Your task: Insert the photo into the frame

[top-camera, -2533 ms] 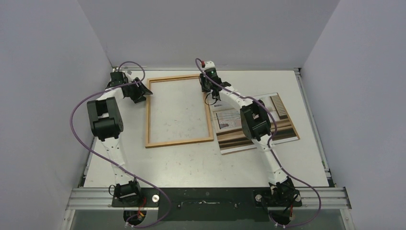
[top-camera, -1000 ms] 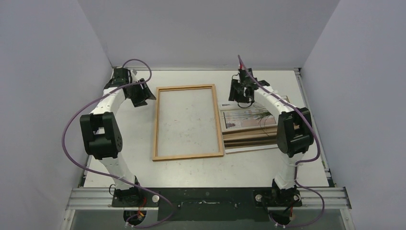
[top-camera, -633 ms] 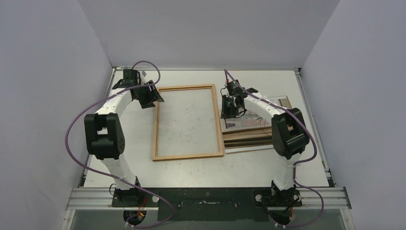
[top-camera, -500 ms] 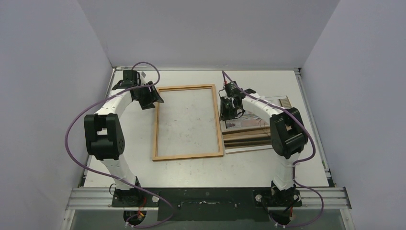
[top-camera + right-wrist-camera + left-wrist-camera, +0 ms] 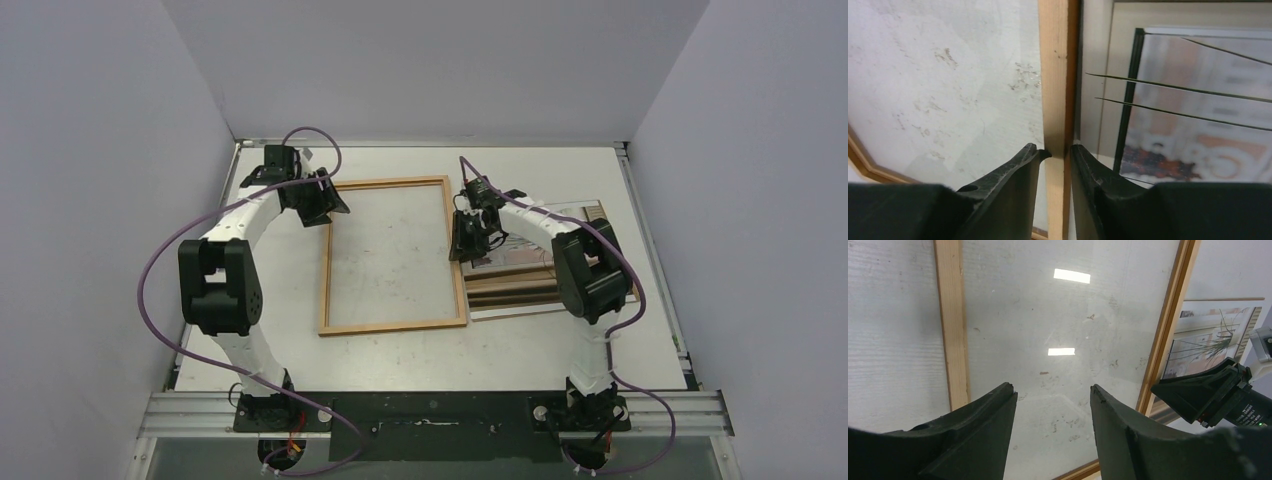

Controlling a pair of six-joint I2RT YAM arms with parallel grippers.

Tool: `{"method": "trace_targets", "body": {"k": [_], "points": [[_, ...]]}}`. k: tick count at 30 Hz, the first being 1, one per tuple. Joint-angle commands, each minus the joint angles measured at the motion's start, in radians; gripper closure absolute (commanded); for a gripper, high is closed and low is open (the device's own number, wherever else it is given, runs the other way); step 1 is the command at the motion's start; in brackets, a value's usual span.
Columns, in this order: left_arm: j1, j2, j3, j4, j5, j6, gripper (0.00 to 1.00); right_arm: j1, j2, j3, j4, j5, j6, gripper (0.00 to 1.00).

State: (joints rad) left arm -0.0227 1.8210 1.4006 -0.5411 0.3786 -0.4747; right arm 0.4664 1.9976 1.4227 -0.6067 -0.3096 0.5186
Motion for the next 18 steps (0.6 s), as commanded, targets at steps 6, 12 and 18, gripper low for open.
{"method": "trace_targets", "body": {"k": [6, 12, 18], "points": [[-0.018, -0.068, 0.002, 0.043, 0.011, -0.016, 0.46, 0.014, 0.042, 0.009, 0.124, -0.147, 0.047, 0.83], [-0.029, -0.079, 0.004, 0.052, 0.016, -0.028, 0.46, 0.036, 0.084, 0.045, 0.186, -0.181, 0.078, 0.84], [-0.069, -0.072, 0.005, 0.106, 0.088, -0.104, 0.44, 0.016, -0.008, 0.090, 0.090, 0.040, 0.035, 0.72]]}}
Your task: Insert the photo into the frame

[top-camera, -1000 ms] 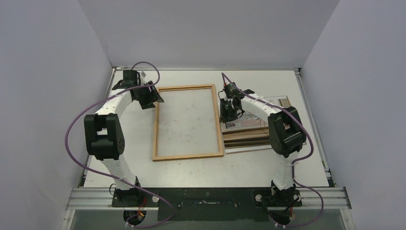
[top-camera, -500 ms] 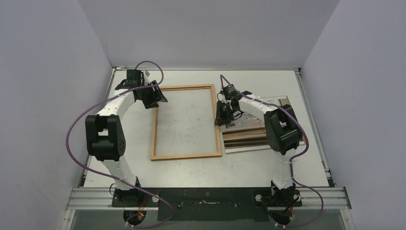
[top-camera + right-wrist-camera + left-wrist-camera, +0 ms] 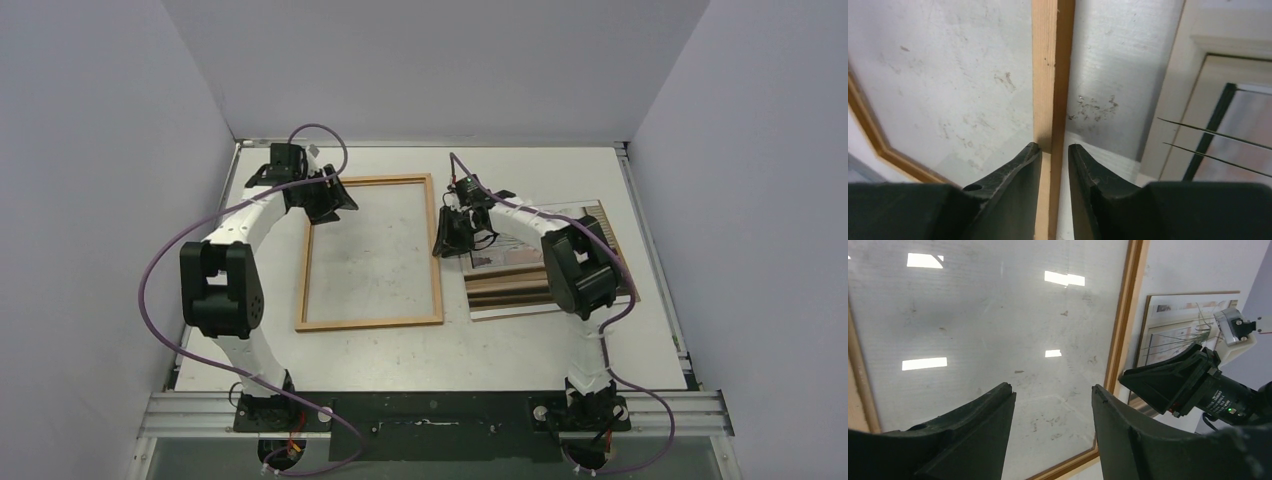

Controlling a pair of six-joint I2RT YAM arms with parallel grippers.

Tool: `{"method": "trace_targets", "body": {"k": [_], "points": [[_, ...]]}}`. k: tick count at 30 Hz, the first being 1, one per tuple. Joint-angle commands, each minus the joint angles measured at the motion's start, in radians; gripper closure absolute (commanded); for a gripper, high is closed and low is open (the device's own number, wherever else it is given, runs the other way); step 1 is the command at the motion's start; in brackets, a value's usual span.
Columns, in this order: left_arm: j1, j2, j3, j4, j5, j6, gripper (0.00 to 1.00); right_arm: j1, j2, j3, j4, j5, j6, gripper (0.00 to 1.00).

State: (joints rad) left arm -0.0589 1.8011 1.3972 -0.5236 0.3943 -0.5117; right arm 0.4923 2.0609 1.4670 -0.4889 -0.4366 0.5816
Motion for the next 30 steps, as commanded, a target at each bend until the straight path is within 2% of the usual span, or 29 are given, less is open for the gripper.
{"method": "trace_targets", "body": {"k": [1, 6, 10, 12, 16, 20, 24, 30], "points": [[-0.046, -0.049, 0.000, 0.119, 0.097, -0.097, 0.44, -0.026, -0.104, 0.036, -0.021, 0.190, -0.017, 0.69], [-0.160, -0.053, -0.050, 0.285, 0.121, -0.227, 0.44, -0.131, -0.266, -0.043, -0.037, 0.325, 0.010, 0.58], [-0.266, -0.036, -0.043, 0.341, 0.105, -0.280, 0.43, -0.236, -0.338, -0.085, -0.150, 0.499, -0.031, 0.41], [-0.331, -0.010, -0.030, 0.346, 0.086, -0.300, 0.43, -0.288, -0.360, -0.105, -0.204, 0.591, -0.048, 0.27], [-0.430, 0.056, 0.007, 0.332, 0.021, -0.322, 0.42, -0.402, -0.396, -0.204, -0.203, 0.644, -0.065, 0.11], [-0.523, 0.139, 0.098, 0.275, -0.037, -0.316, 0.36, -0.488, -0.416, -0.282, -0.189, 0.654, -0.053, 0.08], [-0.597, 0.222, 0.208, 0.151, -0.141, -0.267, 0.35, -0.547, -0.414, -0.333, -0.199, 0.646, -0.011, 0.07], [-0.621, 0.336, 0.333, 0.046, -0.235, -0.268, 0.36, -0.584, -0.395, -0.407, -0.190, 0.567, 0.074, 0.14]]}}
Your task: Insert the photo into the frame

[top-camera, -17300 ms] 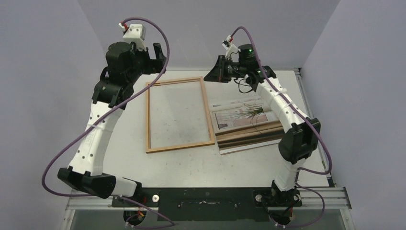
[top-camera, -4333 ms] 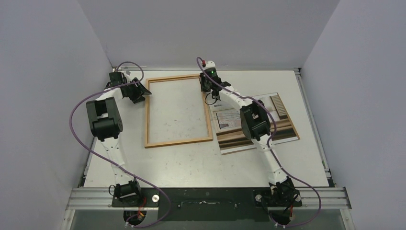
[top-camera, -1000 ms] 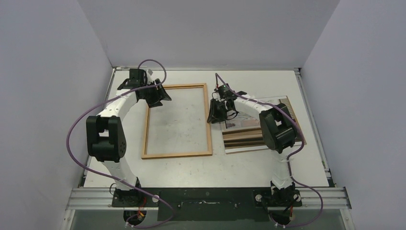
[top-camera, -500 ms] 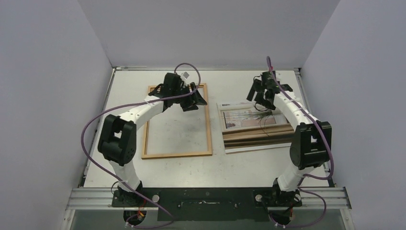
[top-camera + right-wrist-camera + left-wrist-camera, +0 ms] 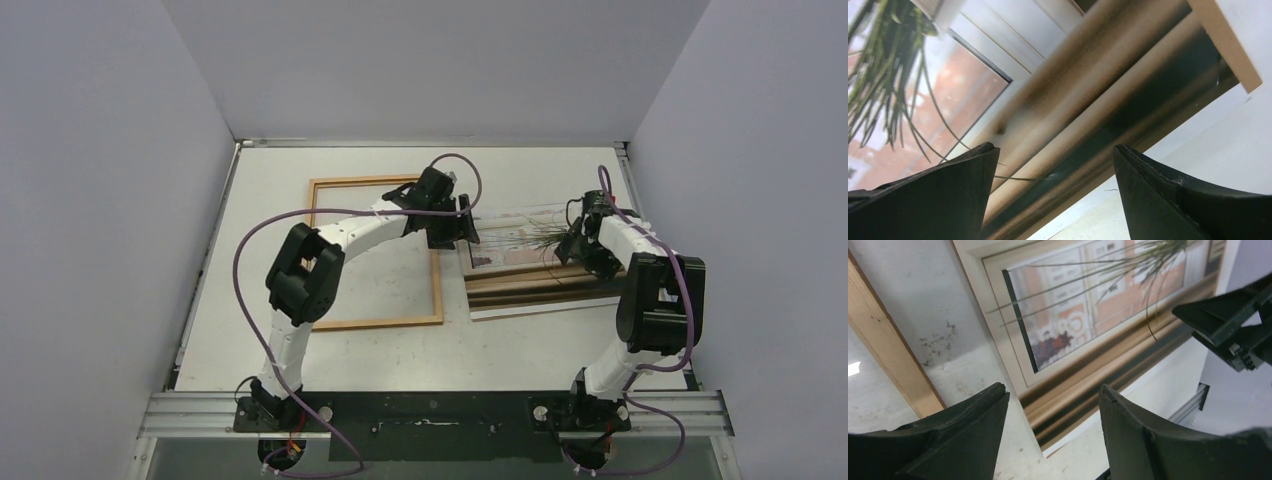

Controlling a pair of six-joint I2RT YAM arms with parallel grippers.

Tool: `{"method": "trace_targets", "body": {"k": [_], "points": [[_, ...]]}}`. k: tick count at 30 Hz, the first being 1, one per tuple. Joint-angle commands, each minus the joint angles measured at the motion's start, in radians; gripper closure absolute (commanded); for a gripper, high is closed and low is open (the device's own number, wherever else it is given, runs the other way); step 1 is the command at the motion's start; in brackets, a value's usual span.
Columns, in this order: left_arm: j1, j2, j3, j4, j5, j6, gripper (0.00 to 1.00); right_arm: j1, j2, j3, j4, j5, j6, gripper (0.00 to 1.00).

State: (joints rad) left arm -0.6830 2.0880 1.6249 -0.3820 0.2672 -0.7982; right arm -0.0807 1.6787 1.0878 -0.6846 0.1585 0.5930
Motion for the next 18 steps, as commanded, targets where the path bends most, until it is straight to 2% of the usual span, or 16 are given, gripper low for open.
{"method": "trace_targets", "body": {"k": [1, 5, 9, 15, 18], "points": [[0.000, 0.067, 0.129, -0.106, -0.124, 0.027, 0.36, -0.010, -0.009, -0.035, 0.006, -0.030, 0.067, 0.15], [-0.002, 0.169, 0.250, -0.183, -0.169, 0.055, 0.36, -0.011, 0.009, -0.060, -0.002, -0.021, 0.066, 0.18], [-0.003, 0.281, 0.373, -0.245, -0.094, 0.047, 0.39, -0.011, 0.007, -0.076, -0.006, -0.031, 0.059, 0.21], [-0.003, 0.301, 0.368, -0.302, -0.070, -0.019, 0.41, -0.007, 0.014, -0.097, 0.001, -0.144, 0.042, 0.40], [-0.003, 0.297, 0.347, -0.296, -0.054, -0.019, 0.41, 0.010, 0.018, -0.103, -0.006, -0.183, 0.032, 0.43]]}}
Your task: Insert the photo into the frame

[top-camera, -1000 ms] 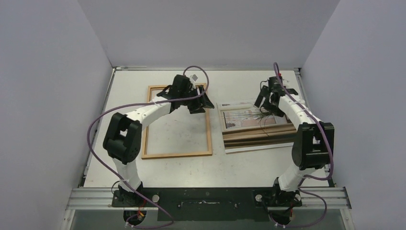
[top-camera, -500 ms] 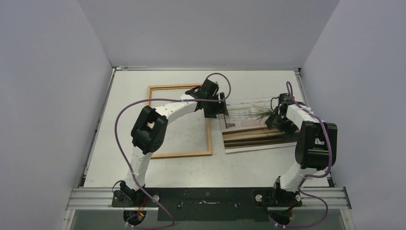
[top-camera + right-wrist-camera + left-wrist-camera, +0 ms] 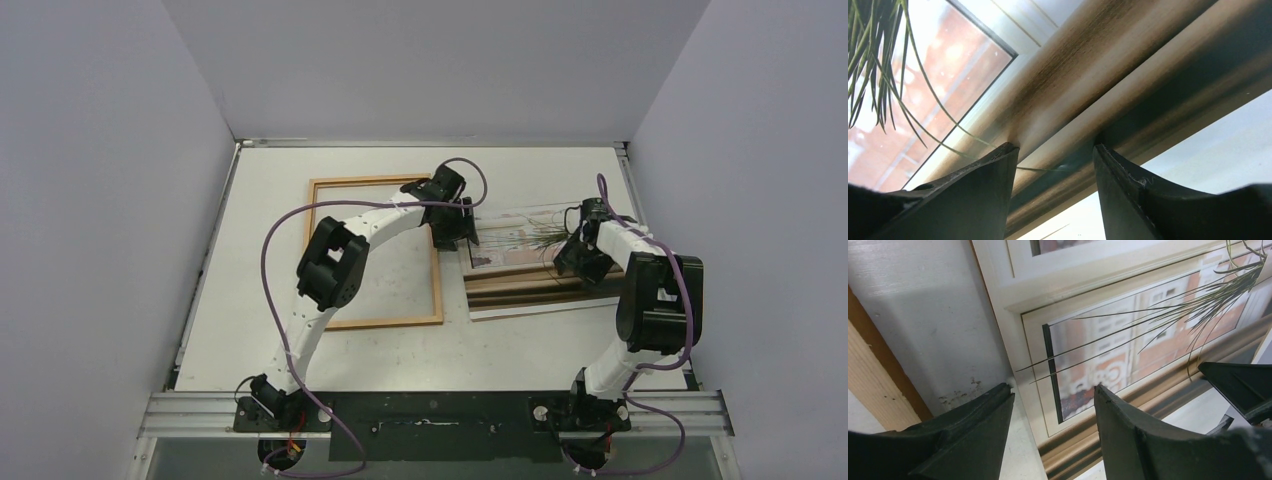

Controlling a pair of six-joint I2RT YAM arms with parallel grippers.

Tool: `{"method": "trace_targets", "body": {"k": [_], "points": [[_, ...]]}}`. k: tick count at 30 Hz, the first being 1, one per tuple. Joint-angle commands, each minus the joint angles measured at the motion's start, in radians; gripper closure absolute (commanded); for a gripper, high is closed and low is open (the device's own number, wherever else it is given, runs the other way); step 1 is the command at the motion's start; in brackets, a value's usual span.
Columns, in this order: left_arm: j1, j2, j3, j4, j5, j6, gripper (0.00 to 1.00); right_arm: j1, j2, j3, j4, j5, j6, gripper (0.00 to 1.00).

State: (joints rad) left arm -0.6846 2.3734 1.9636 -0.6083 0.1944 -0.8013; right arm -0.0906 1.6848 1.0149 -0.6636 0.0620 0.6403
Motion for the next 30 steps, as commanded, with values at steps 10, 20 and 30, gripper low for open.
{"method": "trace_targets", "body": {"k": [10, 20, 30], "points": [[0.018, -0.023, -0.022, 0.025, 0.146, -0.065, 0.66, 0.072, -0.017, -0.042, -0.002, -0.208, 0.031, 0.48], [0.039, -0.088, -0.069, 0.127, 0.226, -0.125, 0.73, 0.081, 0.009, -0.046, 0.003, -0.208, 0.024, 0.51], [0.061, -0.169, -0.207, 0.334, 0.309, -0.270, 0.72, 0.084, 0.021, -0.059, 0.015, -0.200, 0.025, 0.52]]}}
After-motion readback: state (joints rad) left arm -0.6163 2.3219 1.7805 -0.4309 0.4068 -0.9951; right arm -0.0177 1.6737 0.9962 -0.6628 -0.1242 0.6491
